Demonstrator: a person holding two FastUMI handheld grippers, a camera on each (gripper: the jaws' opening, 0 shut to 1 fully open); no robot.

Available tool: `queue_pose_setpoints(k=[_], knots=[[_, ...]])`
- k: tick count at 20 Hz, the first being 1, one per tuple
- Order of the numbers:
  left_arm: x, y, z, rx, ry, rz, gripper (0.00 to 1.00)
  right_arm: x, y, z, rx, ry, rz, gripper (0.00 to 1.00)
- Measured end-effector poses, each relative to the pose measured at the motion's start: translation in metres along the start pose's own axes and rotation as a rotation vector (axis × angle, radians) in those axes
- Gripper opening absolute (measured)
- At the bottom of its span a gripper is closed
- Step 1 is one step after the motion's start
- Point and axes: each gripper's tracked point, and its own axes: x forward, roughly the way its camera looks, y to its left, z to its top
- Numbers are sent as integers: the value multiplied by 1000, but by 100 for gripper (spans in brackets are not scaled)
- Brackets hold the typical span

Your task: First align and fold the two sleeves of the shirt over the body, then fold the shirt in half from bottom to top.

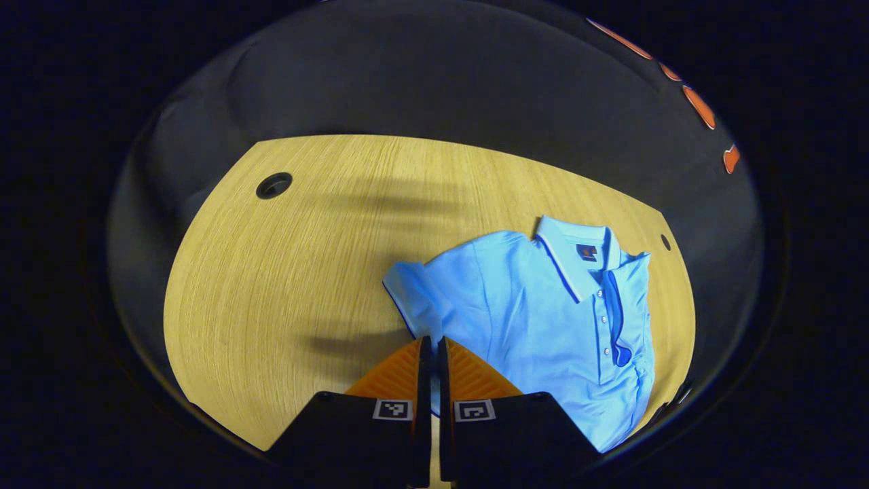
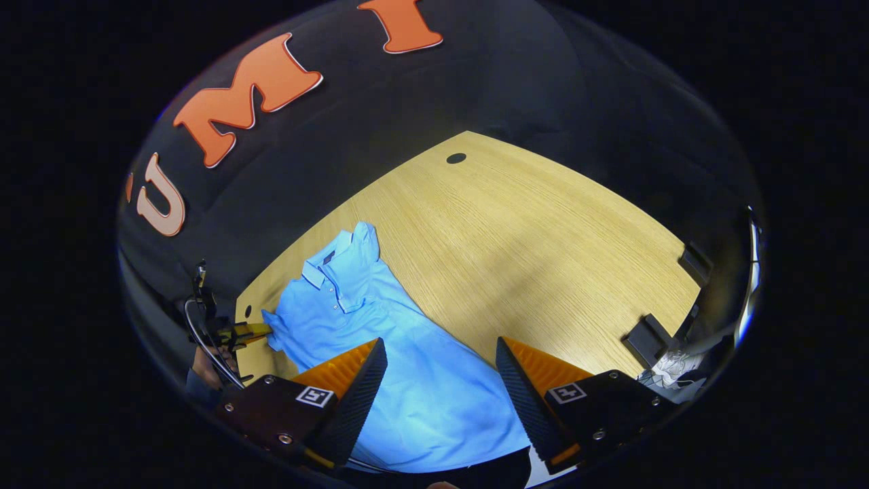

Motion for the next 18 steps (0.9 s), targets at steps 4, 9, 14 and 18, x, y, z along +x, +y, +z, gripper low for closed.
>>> queue_pose_setpoints(k=[4, 9, 14, 18], knots=[[-7, -37, 20, 91, -50, -59, 9, -6, -4, -5, 4, 7, -1, 99], [-4, -80, 35, 210, -63, -109, 9, -11, -11, -12, 23, 17, -10, 99], [5, -116, 30, 263, -22, -140, 10, -11, -15, -22, 25, 29, -20, 98], [14, -147, 22, 296, 17, -167, 9, -12, -18, -26, 24, 39, -23, 99]])
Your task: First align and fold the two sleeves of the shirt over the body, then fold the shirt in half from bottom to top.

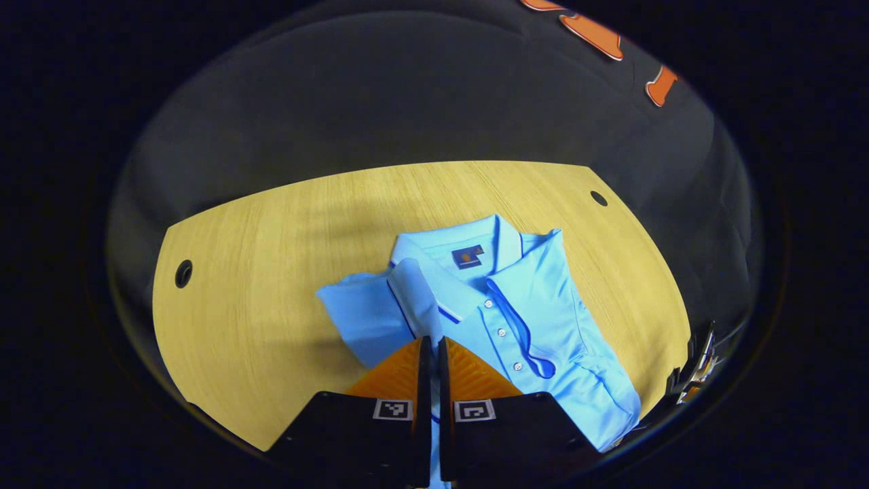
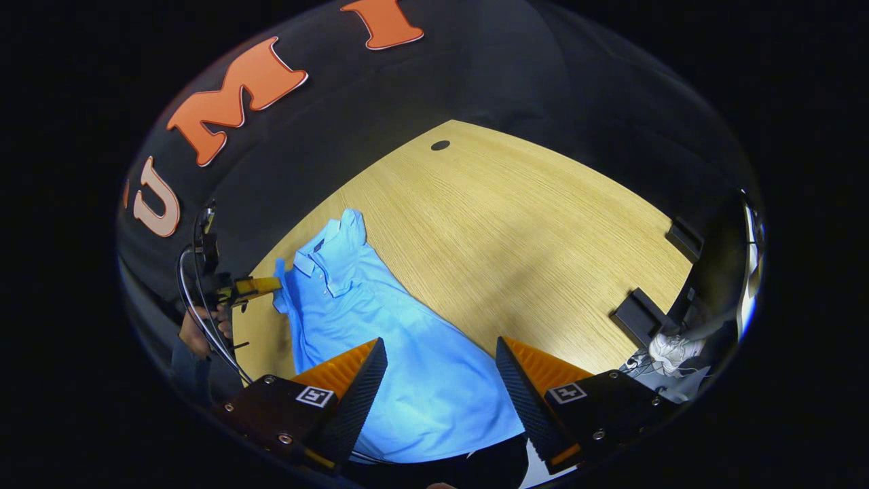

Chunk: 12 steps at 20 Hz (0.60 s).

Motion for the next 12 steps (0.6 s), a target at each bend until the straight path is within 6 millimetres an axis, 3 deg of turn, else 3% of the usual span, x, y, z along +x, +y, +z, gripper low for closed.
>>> queue_pose_setpoints(k=[7, 12], knots=[[22, -38, -7, -18, 61, -44, 10, -4, -9, -9, -12, 6, -16, 99], [16, -56, -14, -49, 69, -113, 34, -4, -9, -22, -48, 10, -35, 98]])
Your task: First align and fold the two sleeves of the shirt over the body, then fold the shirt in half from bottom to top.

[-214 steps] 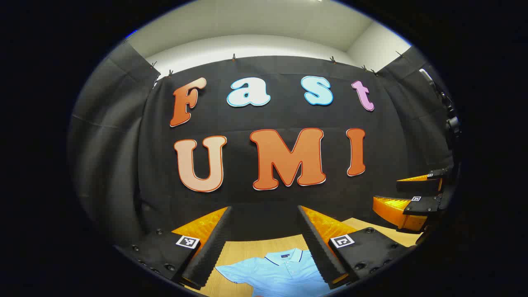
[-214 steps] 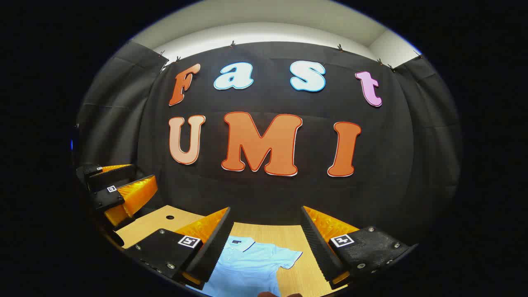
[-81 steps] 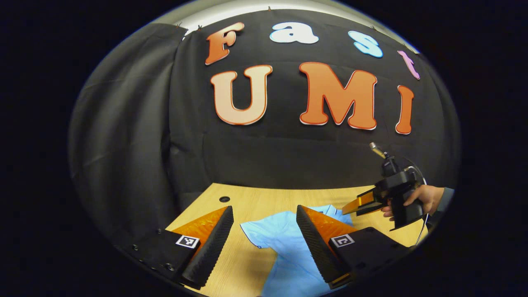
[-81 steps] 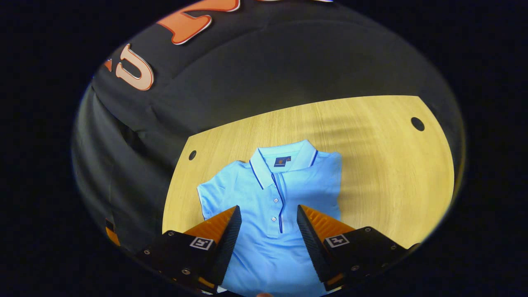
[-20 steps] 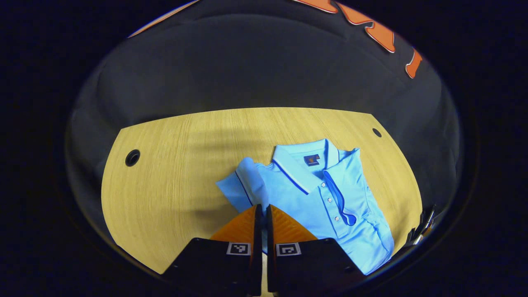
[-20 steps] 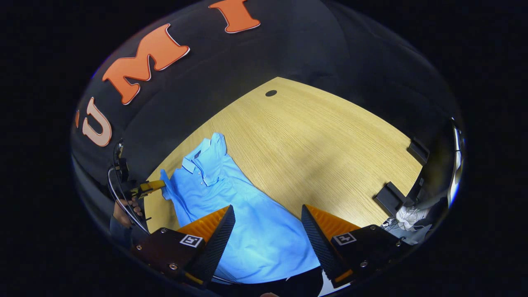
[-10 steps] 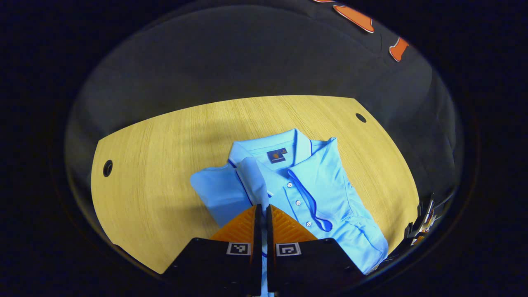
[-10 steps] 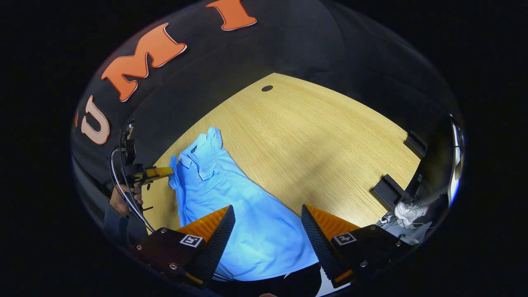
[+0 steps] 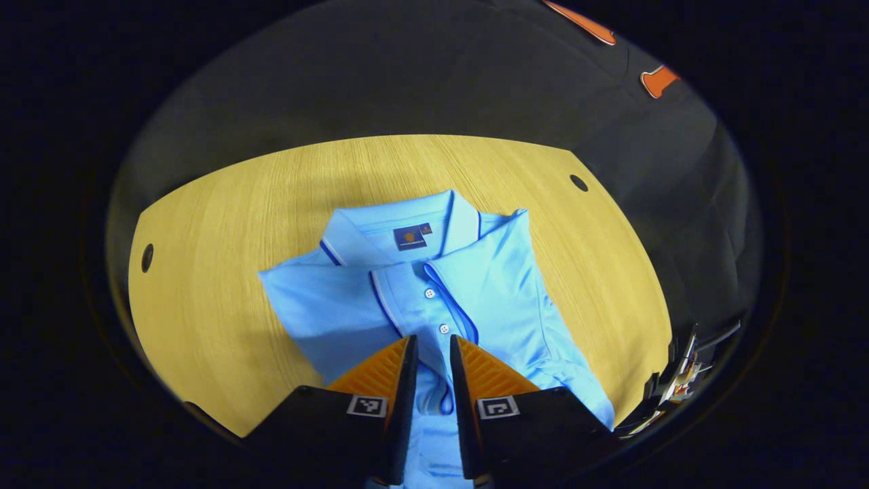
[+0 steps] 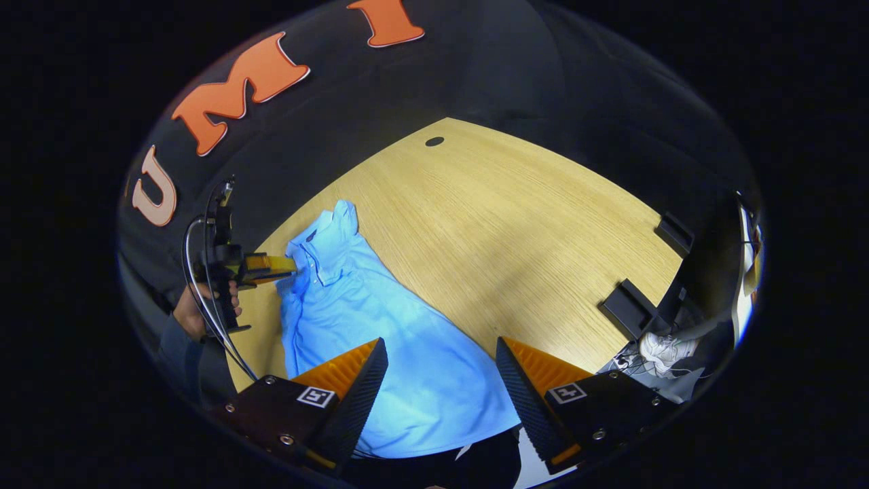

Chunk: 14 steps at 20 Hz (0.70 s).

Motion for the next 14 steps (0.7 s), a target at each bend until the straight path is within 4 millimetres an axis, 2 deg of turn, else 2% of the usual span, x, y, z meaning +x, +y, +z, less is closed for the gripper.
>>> queue_pose_setpoints(k=[1, 2, 4, 7, 8, 10, 14], knots=[[-6, -3, -1, 5, -10, -15, 50, 1, 1, -3, -14, 7, 3, 98], [-12, -4, -2, 15, -22, -25, 48, 1, 4, -6, -27, 12, 10, 98], [-29, -2, -12, 12, -39, -23, 65, 4, 9, -9, -55, 30, 32, 98], [-54, 6, -44, -24, -48, -5, 93, 8, 21, -13, -142, 62, 77, 97], [-59, 11, -53, -20, -57, 15, 100, 11, 24, -13, -179, 72, 89, 98], [-76, 21, -70, -21, -79, 65, 99, 12, 26, -14, -248, 94, 112, 97], [-109, 19, -107, -93, -106, 85, 99, 12, 26, -13, -356, 103, 153, 99]])
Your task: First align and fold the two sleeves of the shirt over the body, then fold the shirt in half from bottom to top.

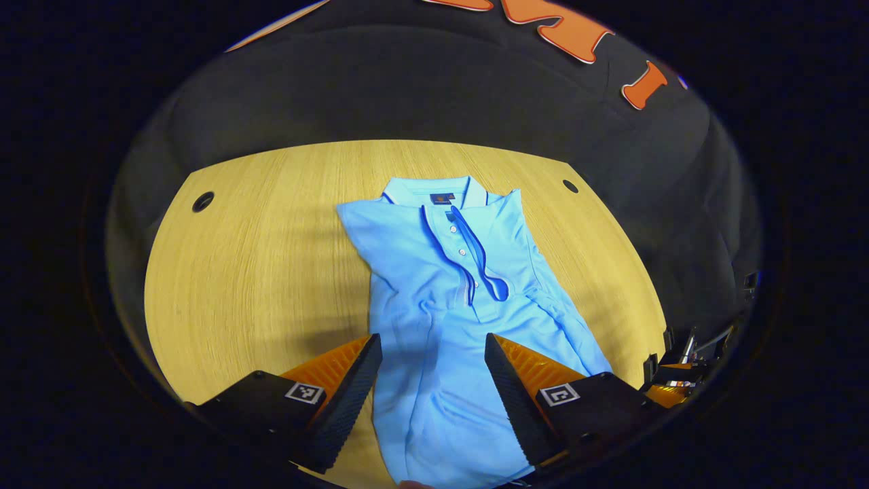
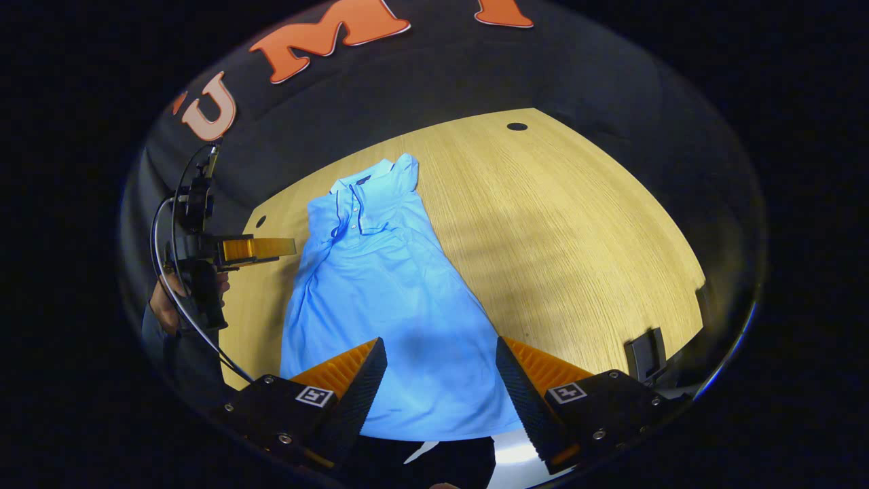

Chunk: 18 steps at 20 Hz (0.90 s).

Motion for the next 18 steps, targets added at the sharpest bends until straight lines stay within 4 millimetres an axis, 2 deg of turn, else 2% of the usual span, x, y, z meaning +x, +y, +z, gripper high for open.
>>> queue_pose_setpoints(k=[4, 8, 14, 18], knots=[[-27, 13, -45, -36, 12, 83, 99, 1, -10, -17, -53, 41, 18, 99], [-48, 9, -92, -110, 41, 88, 100, 3, -19, -40, -88, 88, 33, 99], [-65, 1, -160, -99, 73, 92, 99, 12, -39, -72, -137, 158, 29, 99], [-72, 8, -196, -58, 107, 144, 99, 16, -49, -90, -156, 190, 15, 99]])
